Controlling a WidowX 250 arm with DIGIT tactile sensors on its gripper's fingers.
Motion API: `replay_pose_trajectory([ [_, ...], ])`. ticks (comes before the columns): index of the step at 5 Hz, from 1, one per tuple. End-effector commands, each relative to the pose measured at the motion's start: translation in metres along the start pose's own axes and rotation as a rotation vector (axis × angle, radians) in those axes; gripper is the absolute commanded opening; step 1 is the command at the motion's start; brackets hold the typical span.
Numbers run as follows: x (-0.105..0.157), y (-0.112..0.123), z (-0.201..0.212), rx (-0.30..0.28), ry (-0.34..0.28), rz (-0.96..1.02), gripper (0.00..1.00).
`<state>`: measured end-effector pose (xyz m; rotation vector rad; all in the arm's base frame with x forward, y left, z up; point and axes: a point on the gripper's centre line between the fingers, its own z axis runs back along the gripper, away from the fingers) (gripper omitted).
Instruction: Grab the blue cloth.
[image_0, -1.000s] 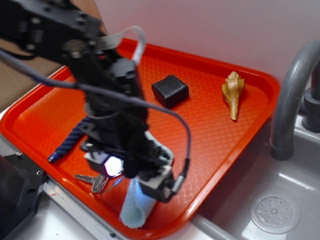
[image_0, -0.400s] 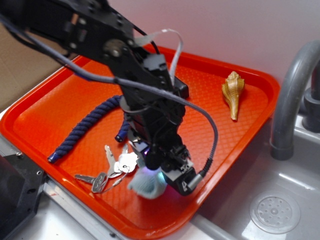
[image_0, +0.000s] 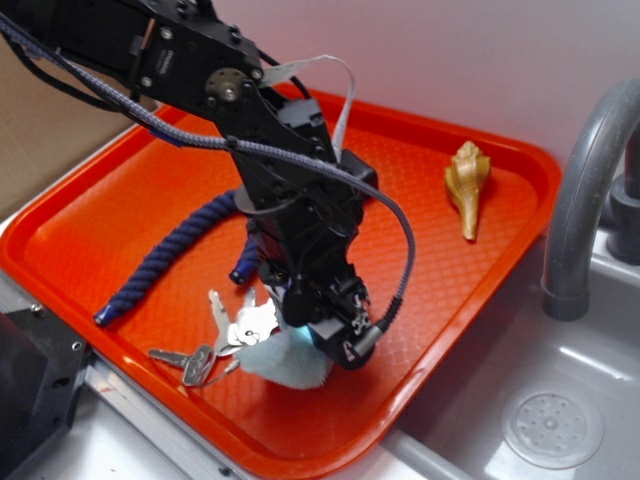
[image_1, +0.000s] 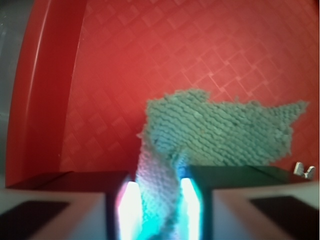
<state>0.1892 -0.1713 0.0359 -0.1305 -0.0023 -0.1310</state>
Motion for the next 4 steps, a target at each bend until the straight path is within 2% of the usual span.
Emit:
replay_pose_trajectory([
  [1, 0.03, 0.063, 0.104, -0.013, -0.196, 0.093, 0.0],
  [2, 0.04, 0.11, 0.16, -0.032, -0.2, 0.117, 0.0],
  [3, 0.022, 0.144, 0.22, 0.062, -0.229, 0.084, 0.0],
  [4, 0.006, 0.183, 0.256, 0.127, -0.221, 0.114, 0.0],
])
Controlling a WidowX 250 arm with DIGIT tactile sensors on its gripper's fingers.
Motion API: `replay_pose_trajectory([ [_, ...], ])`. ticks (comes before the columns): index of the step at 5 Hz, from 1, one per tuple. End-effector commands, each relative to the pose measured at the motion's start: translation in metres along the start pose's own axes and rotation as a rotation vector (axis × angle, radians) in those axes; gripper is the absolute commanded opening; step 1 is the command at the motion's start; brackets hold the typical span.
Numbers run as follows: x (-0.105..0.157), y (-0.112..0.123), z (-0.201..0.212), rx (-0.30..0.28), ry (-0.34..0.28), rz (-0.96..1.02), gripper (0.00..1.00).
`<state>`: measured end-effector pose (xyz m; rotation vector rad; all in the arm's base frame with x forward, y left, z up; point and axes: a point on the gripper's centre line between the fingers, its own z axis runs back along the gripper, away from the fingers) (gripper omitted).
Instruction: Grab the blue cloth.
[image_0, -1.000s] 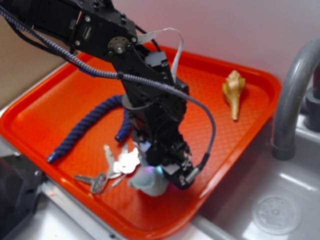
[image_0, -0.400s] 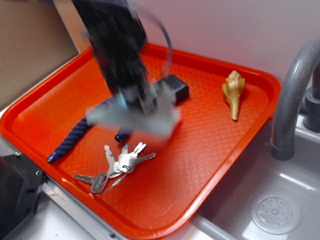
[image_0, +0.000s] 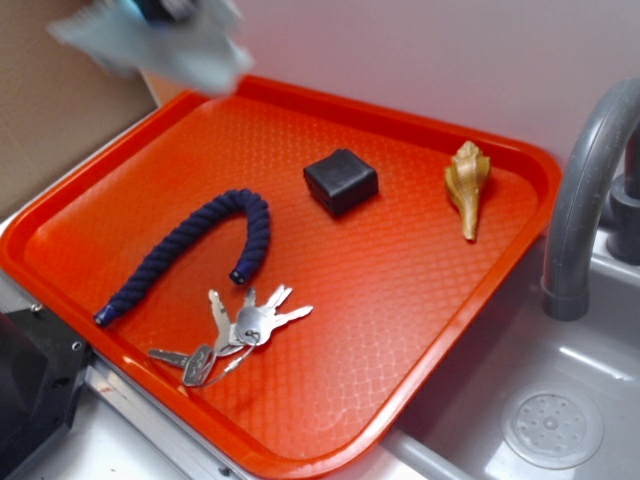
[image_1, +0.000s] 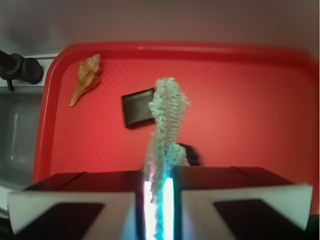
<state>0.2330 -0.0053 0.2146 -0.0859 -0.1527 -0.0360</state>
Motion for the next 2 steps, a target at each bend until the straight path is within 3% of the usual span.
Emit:
replay_pose_trajectory([
  [1, -0.0193, 0.0838, 0.0592, 0.094, -0.084, 0.045, 0.0],
  [2, -0.02, 0.0761, 0.058, 0.089, -0.089, 0.031, 0.0],
])
